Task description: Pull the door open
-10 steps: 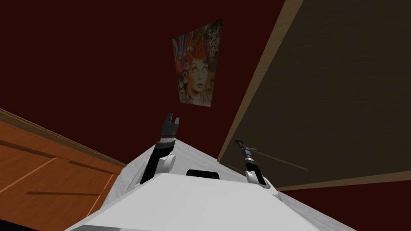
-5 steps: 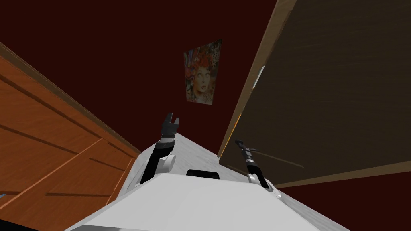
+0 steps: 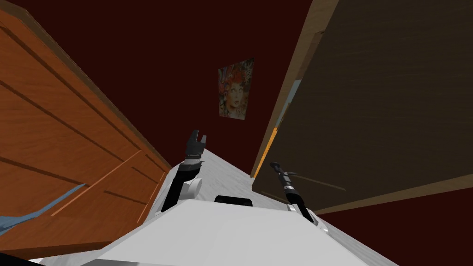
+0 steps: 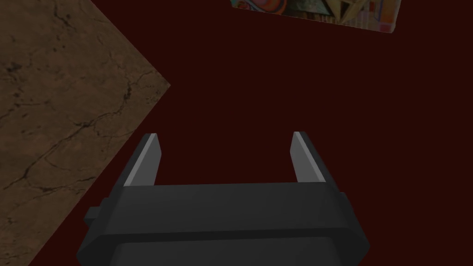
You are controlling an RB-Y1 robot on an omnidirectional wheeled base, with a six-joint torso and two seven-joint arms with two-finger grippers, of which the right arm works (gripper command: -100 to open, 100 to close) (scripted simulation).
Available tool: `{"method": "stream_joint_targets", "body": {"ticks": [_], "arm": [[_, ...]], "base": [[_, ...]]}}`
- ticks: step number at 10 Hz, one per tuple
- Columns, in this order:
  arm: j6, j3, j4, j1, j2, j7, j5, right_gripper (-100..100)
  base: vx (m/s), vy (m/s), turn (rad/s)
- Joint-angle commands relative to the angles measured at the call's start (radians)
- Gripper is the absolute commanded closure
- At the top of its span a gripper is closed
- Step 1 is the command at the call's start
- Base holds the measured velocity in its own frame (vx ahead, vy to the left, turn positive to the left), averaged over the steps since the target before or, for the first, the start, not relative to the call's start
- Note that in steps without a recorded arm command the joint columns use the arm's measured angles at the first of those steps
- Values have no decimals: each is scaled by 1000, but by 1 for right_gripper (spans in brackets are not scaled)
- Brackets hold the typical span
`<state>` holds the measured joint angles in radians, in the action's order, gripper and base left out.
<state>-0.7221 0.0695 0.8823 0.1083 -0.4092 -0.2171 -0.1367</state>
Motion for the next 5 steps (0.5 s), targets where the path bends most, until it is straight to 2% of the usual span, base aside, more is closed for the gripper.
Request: {"method": "stream_joint_targets", "body": {"ticks": [1,5], "arm": [[-17,-12,3,11,-11,-15,5,100],[-73,-51,15,53,-56,-66,18,100]], "base": [[-183,-62,110],[-219,-41,117]]}}
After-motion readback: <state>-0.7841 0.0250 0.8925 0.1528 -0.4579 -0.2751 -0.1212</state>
